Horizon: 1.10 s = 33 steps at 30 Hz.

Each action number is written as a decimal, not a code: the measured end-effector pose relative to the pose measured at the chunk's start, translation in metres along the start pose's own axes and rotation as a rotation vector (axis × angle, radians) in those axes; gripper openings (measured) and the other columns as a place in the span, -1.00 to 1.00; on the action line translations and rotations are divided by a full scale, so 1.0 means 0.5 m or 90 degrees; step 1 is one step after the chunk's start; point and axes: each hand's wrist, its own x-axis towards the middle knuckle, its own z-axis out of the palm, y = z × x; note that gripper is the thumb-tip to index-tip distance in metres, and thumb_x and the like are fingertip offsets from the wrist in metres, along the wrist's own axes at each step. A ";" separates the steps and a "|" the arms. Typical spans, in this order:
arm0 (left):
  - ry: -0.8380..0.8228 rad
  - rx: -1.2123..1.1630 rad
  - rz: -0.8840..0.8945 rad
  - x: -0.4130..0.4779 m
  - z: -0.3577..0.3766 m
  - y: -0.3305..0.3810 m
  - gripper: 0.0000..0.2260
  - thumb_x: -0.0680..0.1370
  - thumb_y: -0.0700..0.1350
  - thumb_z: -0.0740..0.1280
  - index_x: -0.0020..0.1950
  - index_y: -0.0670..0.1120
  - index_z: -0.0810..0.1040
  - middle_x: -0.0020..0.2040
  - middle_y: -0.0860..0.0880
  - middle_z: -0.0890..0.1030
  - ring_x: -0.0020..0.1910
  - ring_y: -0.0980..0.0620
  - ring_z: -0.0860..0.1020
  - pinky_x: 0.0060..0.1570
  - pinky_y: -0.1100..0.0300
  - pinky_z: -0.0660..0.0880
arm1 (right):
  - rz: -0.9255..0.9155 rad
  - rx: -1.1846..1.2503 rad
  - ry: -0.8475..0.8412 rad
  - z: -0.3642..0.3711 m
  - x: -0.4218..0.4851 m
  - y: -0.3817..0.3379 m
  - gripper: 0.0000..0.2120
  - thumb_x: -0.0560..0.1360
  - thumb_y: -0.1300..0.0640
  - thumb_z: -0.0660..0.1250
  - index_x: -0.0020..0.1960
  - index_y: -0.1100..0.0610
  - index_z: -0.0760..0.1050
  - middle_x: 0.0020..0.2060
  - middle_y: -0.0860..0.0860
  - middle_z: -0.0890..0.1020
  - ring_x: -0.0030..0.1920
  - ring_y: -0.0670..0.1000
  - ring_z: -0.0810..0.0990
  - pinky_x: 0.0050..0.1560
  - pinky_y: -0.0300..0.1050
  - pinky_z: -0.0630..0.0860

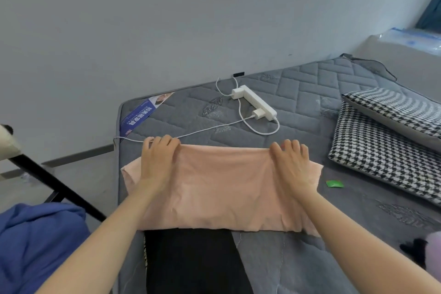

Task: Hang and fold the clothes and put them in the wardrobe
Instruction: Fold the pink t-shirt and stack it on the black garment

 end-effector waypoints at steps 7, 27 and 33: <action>-0.204 -0.195 -0.004 -0.128 0.060 0.065 -0.65 0.62 -0.15 0.13 0.41 0.02 0.38 0.46 -0.06 0.33 0.46 -0.04 0.24 0.45 0.14 -0.04 | -0.056 0.186 -0.121 0.072 -0.100 -0.117 -0.54 0.44 0.14 0.00 0.32 0.08 0.32 0.28 0.10 0.44 0.31 0.21 0.34 0.35 0.22 0.12; -0.341 -0.081 -0.110 -0.059 0.142 -0.009 -0.57 0.65 -0.14 -0.01 0.54 -0.03 0.07 0.56 -0.01 0.03 0.52 -0.05 0.03 0.46 -0.09 0.02 | -0.014 0.194 -0.260 0.026 -0.038 -0.062 -0.62 0.63 0.21 -0.04 0.40 0.06 0.27 0.36 -0.05 0.39 0.24 0.05 0.44 -0.19 -0.16 0.10; -0.402 -0.040 -0.117 -0.016 0.164 -0.032 -0.53 0.64 -0.18 0.03 0.54 0.04 0.04 0.56 0.03 0.03 0.49 -0.10 0.08 0.37 -0.07 0.14 | 0.102 0.093 -0.349 0.037 0.008 -0.072 -0.75 0.54 0.26 0.07 0.19 0.14 0.35 0.17 0.00 0.45 0.04 0.06 0.50 -0.37 -0.17 0.09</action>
